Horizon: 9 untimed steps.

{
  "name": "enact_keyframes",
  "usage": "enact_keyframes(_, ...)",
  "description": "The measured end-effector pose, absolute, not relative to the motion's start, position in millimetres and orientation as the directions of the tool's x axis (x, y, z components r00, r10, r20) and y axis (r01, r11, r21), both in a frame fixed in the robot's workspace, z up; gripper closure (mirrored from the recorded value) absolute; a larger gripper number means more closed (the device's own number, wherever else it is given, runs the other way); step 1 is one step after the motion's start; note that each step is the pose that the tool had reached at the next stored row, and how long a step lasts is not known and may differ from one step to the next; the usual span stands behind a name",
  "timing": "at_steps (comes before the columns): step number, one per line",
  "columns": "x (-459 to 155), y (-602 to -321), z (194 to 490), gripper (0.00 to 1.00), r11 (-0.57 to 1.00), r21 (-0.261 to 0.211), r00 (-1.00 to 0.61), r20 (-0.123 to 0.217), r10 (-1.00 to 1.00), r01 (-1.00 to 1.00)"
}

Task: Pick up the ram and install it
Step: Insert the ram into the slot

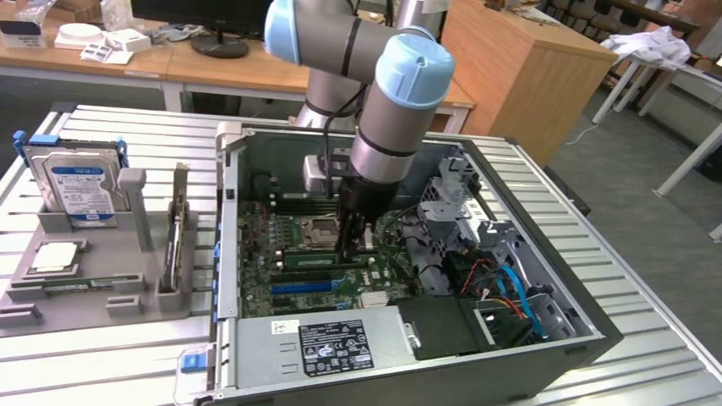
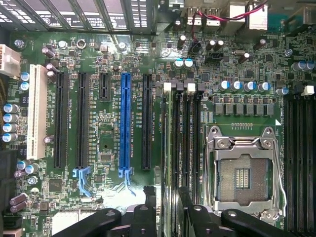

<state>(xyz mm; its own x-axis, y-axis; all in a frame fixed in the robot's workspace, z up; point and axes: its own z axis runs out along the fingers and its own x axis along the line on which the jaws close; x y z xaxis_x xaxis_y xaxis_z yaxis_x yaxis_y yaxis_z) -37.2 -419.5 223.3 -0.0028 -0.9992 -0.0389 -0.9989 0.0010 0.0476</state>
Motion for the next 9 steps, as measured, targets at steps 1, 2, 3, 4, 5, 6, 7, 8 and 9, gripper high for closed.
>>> enact_keyframes(1, -37.2, -419.5, 224.2, 0.69, 0.001, 0.048, -0.003, -0.039, -0.999, -0.999)
enact_keyframes(2, -37.2, -419.5, 225.8, 0.69, 0.001, 0.048, -0.003, -0.039, -0.999, -0.999)
enact_keyframes(3, -37.2, -419.5, 228.0, 0.69, 0.001, 0.048, -0.003, -0.039, -0.999, -0.999)
enact_keyframes(4, -37.2, -419.5, 230.5, 0.69, 0.001, 0.048, -0.003, -0.039, -0.999, -0.999)
enact_keyframes(5, -37.2, -419.5, 233.0, 0.69, 0.001, 0.048, -0.003, -0.039, -0.999, -0.999)
enact_keyframes(6, -37.2, -419.5, 235.5, 0.69, 0.001, 0.048, -0.003, -0.039, -0.999, -0.999)
enact_keyframes(7, -37.2, -419.5, 238.1, 0.69, 0.001, 0.048, -0.003, -0.039, -0.999, -0.999)
enact_keyframes(8, -37.2, -419.5, 240.9, 0.69, 0.001, 0.048, -0.003, -0.039, -0.999, -0.999)
enact_keyframes(9, -37.2, -419.4, 243.8, 0.69, 0.001, 0.048, -0.003, -0.039, -0.999, -0.999)
